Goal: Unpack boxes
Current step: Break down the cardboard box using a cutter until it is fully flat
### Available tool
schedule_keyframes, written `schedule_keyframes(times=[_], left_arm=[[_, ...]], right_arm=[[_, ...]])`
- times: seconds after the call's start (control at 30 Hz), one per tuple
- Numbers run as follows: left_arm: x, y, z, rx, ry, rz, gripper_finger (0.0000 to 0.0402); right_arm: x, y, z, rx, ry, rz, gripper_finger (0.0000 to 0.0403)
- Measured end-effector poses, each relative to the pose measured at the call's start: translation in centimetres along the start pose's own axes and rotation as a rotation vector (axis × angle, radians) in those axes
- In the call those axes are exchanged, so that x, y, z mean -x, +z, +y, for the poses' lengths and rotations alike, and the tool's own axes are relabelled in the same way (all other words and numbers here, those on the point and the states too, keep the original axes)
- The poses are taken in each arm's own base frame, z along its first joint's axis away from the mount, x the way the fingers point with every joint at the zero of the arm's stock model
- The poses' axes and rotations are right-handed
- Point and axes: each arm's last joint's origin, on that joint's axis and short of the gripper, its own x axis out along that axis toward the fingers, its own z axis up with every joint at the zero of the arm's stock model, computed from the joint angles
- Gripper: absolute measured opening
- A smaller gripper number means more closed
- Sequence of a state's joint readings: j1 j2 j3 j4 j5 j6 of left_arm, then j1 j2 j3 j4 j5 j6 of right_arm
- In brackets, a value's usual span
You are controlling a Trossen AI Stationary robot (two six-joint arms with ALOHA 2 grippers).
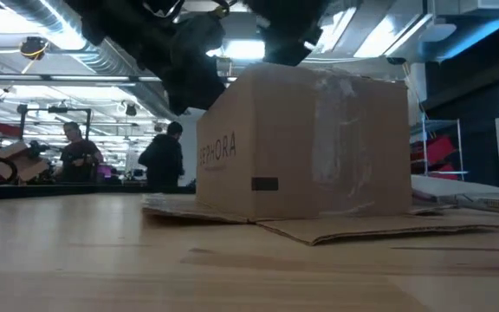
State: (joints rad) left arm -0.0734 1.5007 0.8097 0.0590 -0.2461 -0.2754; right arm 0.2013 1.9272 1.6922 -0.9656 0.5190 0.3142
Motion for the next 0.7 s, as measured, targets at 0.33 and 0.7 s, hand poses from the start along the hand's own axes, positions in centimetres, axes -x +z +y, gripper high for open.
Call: schedule_keyframes(times=[0.33, 0.7], left_arm=[[0.0, 0.0, -0.4, -0.139, -0.016, -0.024, 0.0], [-0.1, 0.0, -0.4, -0.231, -0.025, -0.029, 0.0]], right_arm=[[-2.7, 0.7, 1.9, -0.123, -0.022, 0.24, 0.0175], [-1.6, -0.2, 0.5, -0.198, -0.23, 0.341, 0.0174]])
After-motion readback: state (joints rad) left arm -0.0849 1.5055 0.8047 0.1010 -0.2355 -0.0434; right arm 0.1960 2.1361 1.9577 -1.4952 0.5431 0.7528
